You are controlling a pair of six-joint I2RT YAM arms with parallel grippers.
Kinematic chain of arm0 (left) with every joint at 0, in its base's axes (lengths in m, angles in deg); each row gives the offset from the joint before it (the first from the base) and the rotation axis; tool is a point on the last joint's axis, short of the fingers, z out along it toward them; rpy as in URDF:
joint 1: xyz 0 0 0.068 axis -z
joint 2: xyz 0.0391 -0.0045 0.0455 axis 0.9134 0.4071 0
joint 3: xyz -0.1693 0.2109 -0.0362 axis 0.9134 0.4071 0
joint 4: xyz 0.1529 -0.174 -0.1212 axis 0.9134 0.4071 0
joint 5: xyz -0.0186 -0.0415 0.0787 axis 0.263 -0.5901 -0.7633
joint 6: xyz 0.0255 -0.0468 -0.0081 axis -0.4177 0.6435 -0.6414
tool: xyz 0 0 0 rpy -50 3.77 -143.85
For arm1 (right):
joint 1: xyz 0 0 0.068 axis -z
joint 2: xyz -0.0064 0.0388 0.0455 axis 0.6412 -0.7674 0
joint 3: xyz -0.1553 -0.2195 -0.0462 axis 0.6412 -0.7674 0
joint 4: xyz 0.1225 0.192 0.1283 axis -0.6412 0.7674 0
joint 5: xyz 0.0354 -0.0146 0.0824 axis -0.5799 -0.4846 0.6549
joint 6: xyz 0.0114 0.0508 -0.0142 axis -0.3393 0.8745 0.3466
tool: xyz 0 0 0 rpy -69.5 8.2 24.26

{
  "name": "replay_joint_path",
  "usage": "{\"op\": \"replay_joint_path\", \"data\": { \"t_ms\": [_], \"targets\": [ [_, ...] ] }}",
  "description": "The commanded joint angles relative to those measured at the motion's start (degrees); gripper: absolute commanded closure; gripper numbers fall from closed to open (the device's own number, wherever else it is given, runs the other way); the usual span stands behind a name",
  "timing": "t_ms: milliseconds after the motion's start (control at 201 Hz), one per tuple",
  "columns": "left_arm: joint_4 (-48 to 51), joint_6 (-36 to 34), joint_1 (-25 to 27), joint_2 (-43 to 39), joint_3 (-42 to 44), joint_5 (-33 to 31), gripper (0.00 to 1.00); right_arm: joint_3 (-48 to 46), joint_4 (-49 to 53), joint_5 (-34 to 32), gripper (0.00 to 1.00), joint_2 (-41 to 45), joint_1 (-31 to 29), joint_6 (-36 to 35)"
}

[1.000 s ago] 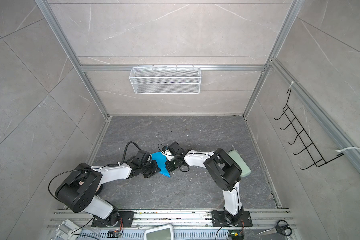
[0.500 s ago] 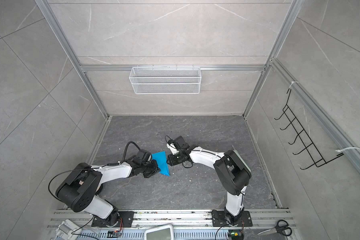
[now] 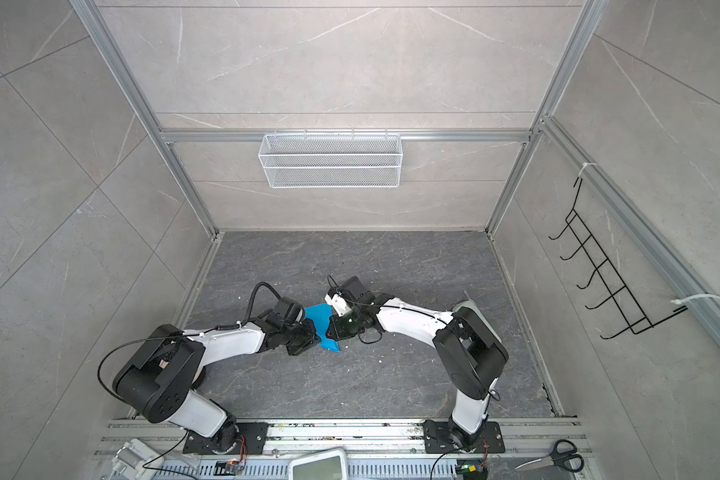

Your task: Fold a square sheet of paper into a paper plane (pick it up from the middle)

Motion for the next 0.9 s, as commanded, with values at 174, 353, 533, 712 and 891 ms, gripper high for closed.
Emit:
{"op": "replay_joint_path", "data": {
  "t_ms": [174, 353, 533, 712, 891],
  "targets": [
    [5.6, 0.7, 0.0, 2.6, 0.3, -2.1, 0.94, 4.1, 2.5, 0.3, 0.92, -6.8, -1.7, 3.0],
    [5.7, 0.5, 0.0, 2.6, 0.2, -1.9, 0.95, 4.4, 2.6, -1.6, 0.92, -8.0, -1.7, 4.2],
    [5.7, 0.4, 0.0, 2.6, 0.0, -1.9, 0.95, 4.7, 4.5, -3.1, 0.92, -9.0, -1.7, 4.3],
    [5.7, 0.4, 0.0, 2.7, 0.2, -1.9, 0.95, 4.6, 5.7, -3.6, 0.93, -9.5, -1.7, 4.3],
    [5.7, 0.4, 0.0, 2.7, 0.1, -1.9, 0.95, 5.1, 6.0, -3.2, 0.93, -9.6, -1.7, 4.4]
  ]
}}
